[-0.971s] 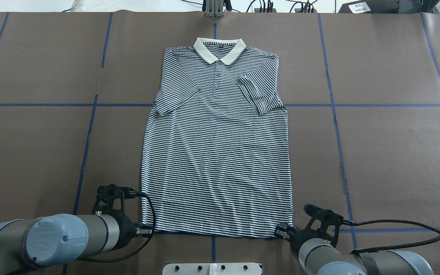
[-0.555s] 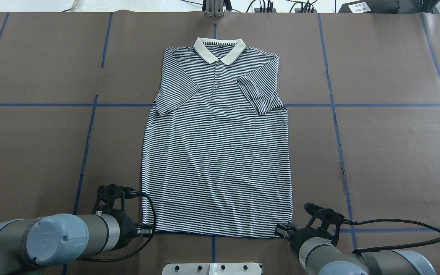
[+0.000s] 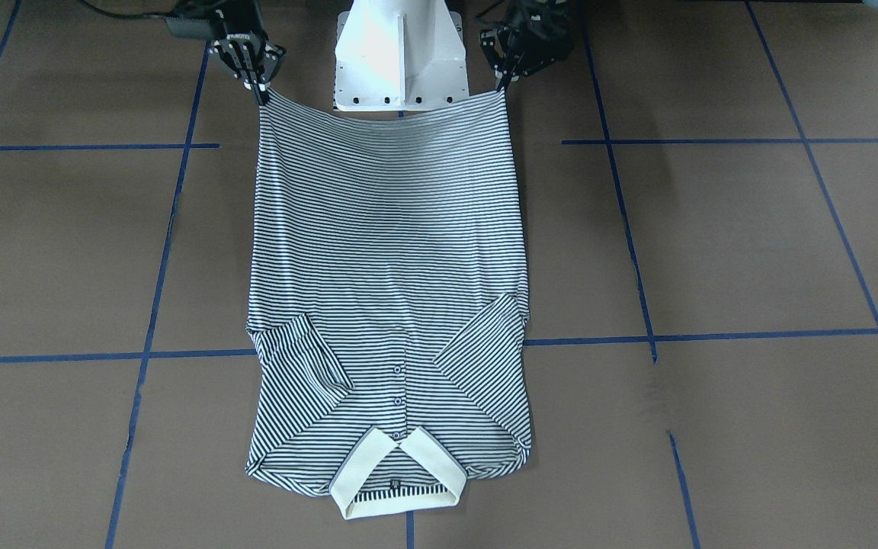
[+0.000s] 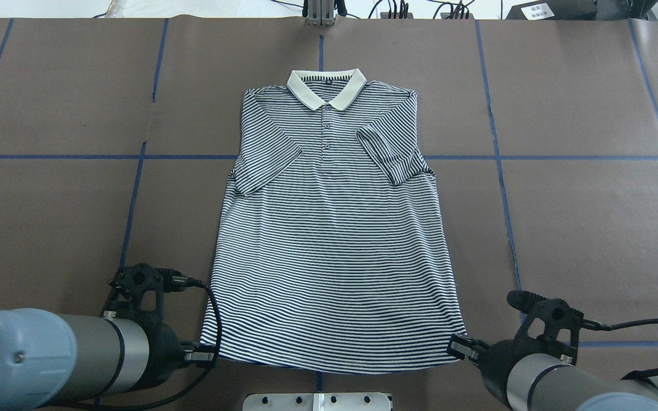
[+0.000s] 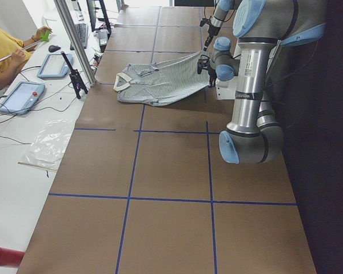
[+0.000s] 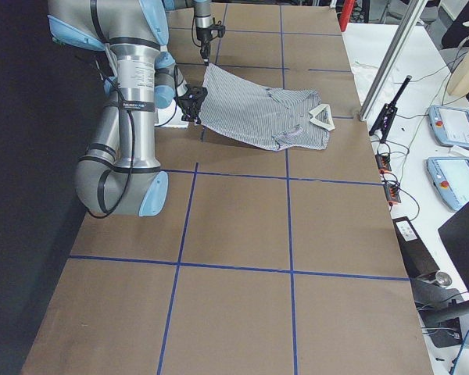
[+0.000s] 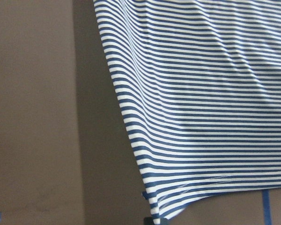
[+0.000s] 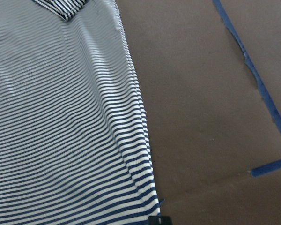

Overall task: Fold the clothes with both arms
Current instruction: 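Lift the hem with both grippers and fold it toward the collar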

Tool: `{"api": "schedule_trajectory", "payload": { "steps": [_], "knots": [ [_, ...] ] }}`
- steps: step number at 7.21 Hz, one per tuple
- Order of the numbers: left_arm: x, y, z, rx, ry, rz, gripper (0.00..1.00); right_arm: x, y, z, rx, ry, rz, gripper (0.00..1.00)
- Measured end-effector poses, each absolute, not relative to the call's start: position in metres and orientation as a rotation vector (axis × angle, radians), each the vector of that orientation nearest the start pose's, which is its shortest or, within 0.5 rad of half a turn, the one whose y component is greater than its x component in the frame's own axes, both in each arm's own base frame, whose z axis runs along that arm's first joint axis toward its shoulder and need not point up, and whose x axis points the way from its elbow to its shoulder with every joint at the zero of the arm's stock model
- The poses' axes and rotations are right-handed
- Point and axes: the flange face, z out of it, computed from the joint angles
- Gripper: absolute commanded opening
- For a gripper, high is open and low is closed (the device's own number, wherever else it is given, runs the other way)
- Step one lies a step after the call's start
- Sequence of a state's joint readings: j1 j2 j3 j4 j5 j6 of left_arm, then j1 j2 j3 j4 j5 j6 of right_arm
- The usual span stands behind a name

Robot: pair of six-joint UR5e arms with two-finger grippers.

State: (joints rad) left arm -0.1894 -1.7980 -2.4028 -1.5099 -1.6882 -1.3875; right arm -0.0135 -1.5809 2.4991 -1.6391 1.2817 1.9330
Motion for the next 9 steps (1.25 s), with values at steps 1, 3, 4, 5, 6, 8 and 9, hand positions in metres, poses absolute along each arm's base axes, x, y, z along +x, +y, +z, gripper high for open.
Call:
{"api": "schedule_trajectory", "payload": {
  "steps": [1, 3, 4, 5, 6, 8, 9],
  "knots": [
    [0.364, -0.204, 0.171, 0.063, 1.000, 0.051, 0.00, -0.341, -0.154, 0.239, 0.080, -0.890, 0.437, 0.00],
    [0.356, -0.230, 0.144, 0.109, 0.968, 0.085, 0.00, -0.315, -0.170, 0.222, 0.076, -0.892, 0.450, 0.00],
    [0.358, -0.260, 0.143, 0.160, 0.932, 0.088, 0.00, -0.316, -0.188, 0.218, 0.083, -0.893, 0.466, 0.00],
    [0.354, -0.297, 0.145, 0.217, 0.892, 0.081, 0.00, -0.320, -0.213, 0.212, 0.096, -0.897, 0.488, 0.00],
    [0.348, -0.337, 0.145, 0.267, 0.850, 0.064, 0.00, -0.326, -0.245, 0.206, 0.121, -0.893, 0.514, 0.00],
    [0.351, -0.406, 0.141, 0.322, 0.802, 0.011, 0.00, -0.340, -0.326, 0.201, 0.164, -0.846, 0.565, 0.00],
    [0.359, -0.437, 0.147, 0.346, 0.791, -0.005, 0.00, -0.344, -0.368, 0.201, 0.183, -0.817, 0.577, 0.00]
  ]
}}
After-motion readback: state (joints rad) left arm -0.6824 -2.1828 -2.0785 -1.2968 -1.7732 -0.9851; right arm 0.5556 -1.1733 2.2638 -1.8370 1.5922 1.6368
